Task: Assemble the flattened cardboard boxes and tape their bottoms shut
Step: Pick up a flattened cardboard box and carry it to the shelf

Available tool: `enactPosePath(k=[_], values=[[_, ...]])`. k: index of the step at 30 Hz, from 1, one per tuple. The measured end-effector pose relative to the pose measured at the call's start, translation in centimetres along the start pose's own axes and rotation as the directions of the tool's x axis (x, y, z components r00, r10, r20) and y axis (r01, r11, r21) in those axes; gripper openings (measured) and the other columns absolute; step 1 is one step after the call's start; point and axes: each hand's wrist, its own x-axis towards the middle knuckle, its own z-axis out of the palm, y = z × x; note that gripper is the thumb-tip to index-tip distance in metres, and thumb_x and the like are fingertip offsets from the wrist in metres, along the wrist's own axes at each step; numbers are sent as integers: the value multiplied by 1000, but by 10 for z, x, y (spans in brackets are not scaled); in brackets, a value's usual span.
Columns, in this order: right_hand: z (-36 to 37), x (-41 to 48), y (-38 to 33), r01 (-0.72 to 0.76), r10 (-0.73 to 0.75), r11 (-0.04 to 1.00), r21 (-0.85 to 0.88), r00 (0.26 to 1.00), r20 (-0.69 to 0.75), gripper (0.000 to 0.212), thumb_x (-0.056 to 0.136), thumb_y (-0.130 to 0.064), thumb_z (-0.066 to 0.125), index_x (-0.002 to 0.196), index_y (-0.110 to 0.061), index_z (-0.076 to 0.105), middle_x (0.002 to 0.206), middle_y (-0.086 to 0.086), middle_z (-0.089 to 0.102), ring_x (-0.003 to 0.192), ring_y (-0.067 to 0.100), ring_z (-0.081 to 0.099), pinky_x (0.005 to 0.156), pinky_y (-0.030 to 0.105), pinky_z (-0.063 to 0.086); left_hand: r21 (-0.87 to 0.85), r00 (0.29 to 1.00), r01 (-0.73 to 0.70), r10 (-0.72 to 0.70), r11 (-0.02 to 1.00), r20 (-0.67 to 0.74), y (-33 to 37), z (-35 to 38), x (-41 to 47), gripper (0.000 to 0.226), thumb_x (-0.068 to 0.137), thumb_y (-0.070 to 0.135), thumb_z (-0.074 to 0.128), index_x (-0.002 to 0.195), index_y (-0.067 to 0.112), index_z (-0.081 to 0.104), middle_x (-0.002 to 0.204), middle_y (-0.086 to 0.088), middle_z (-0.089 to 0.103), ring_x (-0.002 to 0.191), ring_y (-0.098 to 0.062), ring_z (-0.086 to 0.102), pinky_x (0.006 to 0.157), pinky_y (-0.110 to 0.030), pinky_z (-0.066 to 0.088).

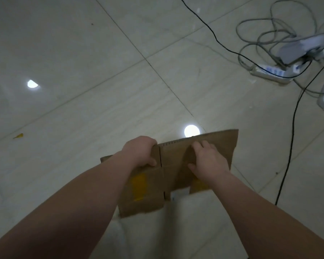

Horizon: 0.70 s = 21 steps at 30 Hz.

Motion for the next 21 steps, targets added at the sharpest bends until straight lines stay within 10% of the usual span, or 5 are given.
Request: enactPosePath(k=[8,13,21], values=[[-170,-79,-63,-59,72,980,189,995,-62,70,89,-46,59,146,-26,24,154,2,22,137,24,29,103,39,40,-513,923,52,-238,857,-304,34,-181,-135,36,80,38,73,110,25,57,99,9,56,90,-14,52,78,-29,44],[-306,-132,-98,-49,108,945,322,980,-169,65,88,-49,55,143,-28,29,146,1,29,129,25,36,97,40,42,-866,892,-93,-345,491,-291,57,-308,-227,38,80,29,76,112,20,58,101,3,63,89,-15,61,74,-30,51],[-502,-200,-138,-78,292,809,582,913,-284,71,85,-52,57,144,-23,30,142,5,38,128,26,40,100,38,39,-950,889,-190,-367,247,-274,85,-477,-337,32,87,31,69,113,13,62,100,-4,67,88,-22,64,66,-31,52]])
